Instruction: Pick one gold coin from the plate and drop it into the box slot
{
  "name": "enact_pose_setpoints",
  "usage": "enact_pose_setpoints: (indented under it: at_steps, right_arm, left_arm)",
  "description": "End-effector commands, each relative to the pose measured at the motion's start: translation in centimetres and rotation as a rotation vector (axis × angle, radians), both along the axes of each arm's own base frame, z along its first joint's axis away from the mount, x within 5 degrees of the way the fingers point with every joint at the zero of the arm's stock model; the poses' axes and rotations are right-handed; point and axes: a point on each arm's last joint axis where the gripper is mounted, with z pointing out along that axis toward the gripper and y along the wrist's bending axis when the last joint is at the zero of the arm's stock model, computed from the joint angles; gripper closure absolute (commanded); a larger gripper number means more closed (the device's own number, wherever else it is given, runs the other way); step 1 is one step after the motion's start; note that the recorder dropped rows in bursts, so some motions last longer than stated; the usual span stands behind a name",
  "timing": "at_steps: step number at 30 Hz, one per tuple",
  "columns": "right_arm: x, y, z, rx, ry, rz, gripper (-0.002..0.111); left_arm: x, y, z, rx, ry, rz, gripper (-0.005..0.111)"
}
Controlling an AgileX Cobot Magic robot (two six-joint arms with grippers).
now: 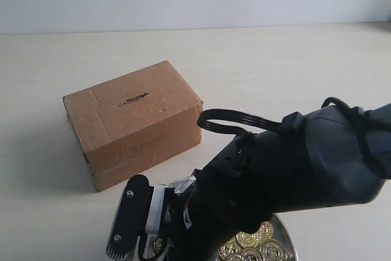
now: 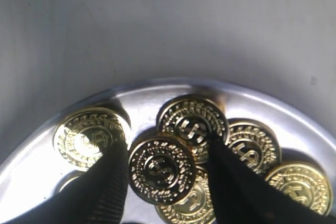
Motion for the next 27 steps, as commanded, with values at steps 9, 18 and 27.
enact_pose_setpoints:
  at_steps: [9,18,27]
  right_arm:
    - [-0.17,-0.16,-0.03,-0.032,0.021,0.004,0.061]
    - [-0.15,-0.18,0.03,-0.032,0.016,0.010,0.060]
    - [-0.04,-0.53,0.63,-0.049,0.013,-0.068,0.060]
  left_arm:
    - [-0.02,0.00,0.09,-0.009,-0.012,0.004,0.107]
    - [-0.02,0.00,0.09,-0.009,-0.012,0.004,0.107]
    - [-0.02,0.00,0.09,-0.009,-0.012,0.004,0.107]
